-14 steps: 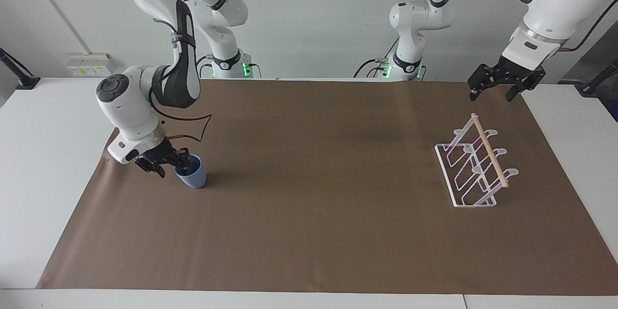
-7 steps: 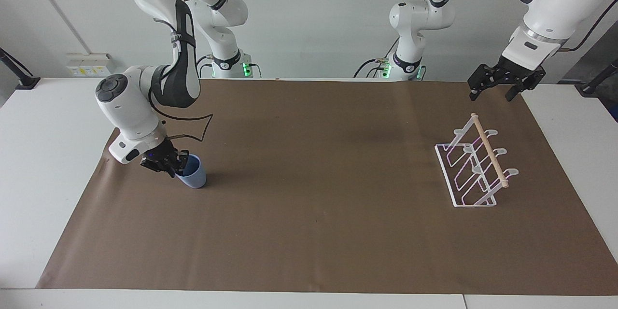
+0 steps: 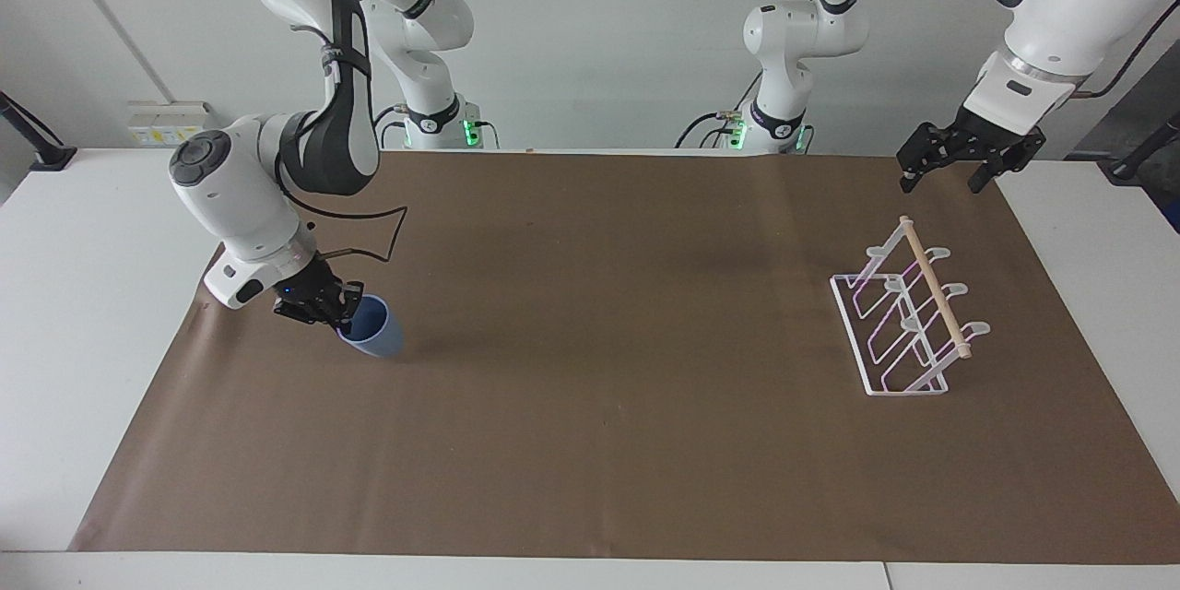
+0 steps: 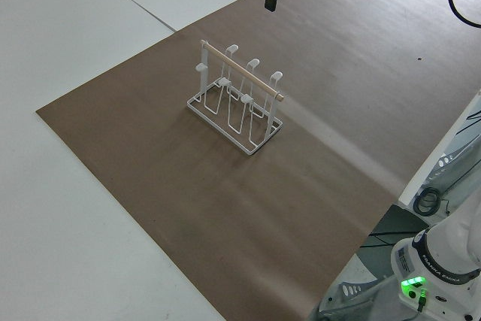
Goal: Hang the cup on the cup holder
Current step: 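Lift the blue cup with the right gripper while the left gripper rises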
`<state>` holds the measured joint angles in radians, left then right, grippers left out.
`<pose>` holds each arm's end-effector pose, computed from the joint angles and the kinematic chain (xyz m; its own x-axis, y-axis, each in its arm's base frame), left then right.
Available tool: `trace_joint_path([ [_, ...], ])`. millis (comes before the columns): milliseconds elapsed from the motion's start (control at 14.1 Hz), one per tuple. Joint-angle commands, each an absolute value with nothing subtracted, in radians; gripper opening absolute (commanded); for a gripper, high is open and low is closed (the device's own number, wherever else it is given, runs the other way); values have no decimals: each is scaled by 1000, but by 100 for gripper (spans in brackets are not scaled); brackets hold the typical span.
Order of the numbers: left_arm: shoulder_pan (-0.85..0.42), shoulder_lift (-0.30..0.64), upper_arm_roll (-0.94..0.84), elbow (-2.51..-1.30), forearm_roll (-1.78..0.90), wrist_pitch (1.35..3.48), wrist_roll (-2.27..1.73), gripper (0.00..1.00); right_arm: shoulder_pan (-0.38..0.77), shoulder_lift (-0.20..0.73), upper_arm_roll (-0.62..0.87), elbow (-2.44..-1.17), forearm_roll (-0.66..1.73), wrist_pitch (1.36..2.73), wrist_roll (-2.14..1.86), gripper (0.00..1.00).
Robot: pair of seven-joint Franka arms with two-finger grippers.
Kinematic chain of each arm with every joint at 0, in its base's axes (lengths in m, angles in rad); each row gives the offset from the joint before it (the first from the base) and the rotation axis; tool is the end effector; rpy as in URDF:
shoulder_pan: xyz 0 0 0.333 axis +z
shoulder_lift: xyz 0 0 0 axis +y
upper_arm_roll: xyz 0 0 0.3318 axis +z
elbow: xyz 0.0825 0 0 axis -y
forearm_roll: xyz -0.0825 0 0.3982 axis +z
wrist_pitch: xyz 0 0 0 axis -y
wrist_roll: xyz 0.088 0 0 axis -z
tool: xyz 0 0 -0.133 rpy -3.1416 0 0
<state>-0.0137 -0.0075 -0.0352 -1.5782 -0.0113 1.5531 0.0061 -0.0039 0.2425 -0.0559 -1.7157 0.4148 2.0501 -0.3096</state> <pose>0.5631 -0.0292 0.6134 0.9983 -0.0552 -0.0175 -0.0550 -0.9984 0.0112 0.6627 -0.0059 0.4428 0.9851 0.0469 0.1656 0.0995 -0.9401 -0.3259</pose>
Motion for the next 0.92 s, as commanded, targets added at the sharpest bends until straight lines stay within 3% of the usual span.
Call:
trace_joint_path([
  [0, -8, -23, -41, -1600, -21, 1551, 5, 100, -26, 256, -51, -1611, 533, 1958, -328, 0],
  [569, -21, -11, -43, -1597, -198, 1580, -271, 100, -40, 245, -52, -1635, 1058, 1901, -278, 0],
  [854, -23, 2, -54, -1580, -374, 1612, -614, 100, -9, 200, -51, -1739, 1245, 1896, -268, 0],
])
